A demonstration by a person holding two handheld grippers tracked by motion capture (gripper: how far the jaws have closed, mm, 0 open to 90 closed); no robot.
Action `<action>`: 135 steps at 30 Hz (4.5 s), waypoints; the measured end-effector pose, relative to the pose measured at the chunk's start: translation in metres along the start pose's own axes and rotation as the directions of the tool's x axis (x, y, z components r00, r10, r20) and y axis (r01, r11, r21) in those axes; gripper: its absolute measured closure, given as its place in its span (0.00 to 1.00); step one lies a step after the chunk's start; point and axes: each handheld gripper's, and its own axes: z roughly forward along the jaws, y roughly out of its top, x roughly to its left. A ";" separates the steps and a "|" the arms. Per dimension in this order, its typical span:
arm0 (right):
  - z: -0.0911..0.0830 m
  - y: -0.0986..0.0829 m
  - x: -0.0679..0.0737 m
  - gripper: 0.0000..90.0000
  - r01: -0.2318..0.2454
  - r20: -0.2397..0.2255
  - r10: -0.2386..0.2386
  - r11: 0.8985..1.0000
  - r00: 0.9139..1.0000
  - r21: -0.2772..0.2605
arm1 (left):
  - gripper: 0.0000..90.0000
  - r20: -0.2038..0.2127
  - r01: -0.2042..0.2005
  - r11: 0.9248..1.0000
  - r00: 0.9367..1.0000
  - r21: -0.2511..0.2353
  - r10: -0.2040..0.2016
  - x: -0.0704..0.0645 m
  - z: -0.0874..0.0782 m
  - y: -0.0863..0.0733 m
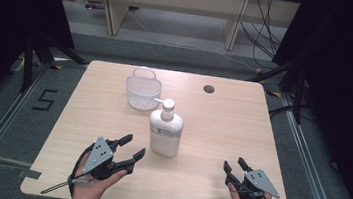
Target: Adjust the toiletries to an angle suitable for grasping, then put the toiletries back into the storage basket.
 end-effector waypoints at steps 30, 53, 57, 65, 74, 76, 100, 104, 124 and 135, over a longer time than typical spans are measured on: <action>0.003 0.001 0.002 0.49 0.003 -0.002 -0.003 1.000 1.000 0.023 | 0.39 -0.042 -0.029 0.997 0.999 -0.075 0.026 -0.015 0.028 0.036; 0.003 0.001 0.003 0.49 -0.010 0.003 0.010 1.000 1.000 0.013 | 0.41 -0.118 -0.007 0.998 0.993 -0.059 0.000 -0.025 0.074 0.065; 0.004 0.001 0.001 0.49 0.026 0.007 -0.026 1.000 1.000 0.003 | 0.42 -0.140 -0.022 0.998 0.990 -0.064 0.013 -0.029 0.079 0.068; 0.003 0.001 0.001 0.49 0.030 0.010 -0.030 0.999 0.999 0.010 | 0.44 -0.190 -0.023 0.998 0.982 -0.063 0.011 -0.033 0.090 0.073; 0.004 0.001 0.001 0.49 0.027 0.003 -0.027 1.000 1.000 0.004 | 0.47 -0.219 -0.030 0.998 0.976 -0.059 0.016 -0.035 0.095 0.079; 0.004 0.001 0.004 0.49 -0.008 -0.005 0.008 1.000 1.000 0.015 | 0.47 -0.223 -0.031 0.998 0.975 -0.058 0.017 -0.036 0.095 0.079; 0.004 0.001 0.003 0.49 -0.004 -0.003 0.004 1.000 1.000 0.021 | 0.60 -0.253 -0.012 0.998 0.967 -0.064 -0.005 -0.035 0.105 0.082; 0.004 0.001 0.004 0.49 -0.004 -0.004 0.004 1.000 1.000 0.023 | 0.65 -0.247 0.000 0.998 0.969 -0.061 -0.016 -0.036 0.107 0.082; 0.004 0.001 0.003 0.49 -0.008 -0.005 0.008 1.000 1.000 0.021 | 0.66 -0.225 -0.002 0.998 0.974 -0.069 -0.014 -0.030 0.105 0.084; 0.004 0.001 0.003 0.49 0.000 -0.004 0.000 1.000 1.000 0.018 | 0.66 -0.235 -0.019 0.995 0.972 -0.101 -0.006 -0.018 0.098 0.098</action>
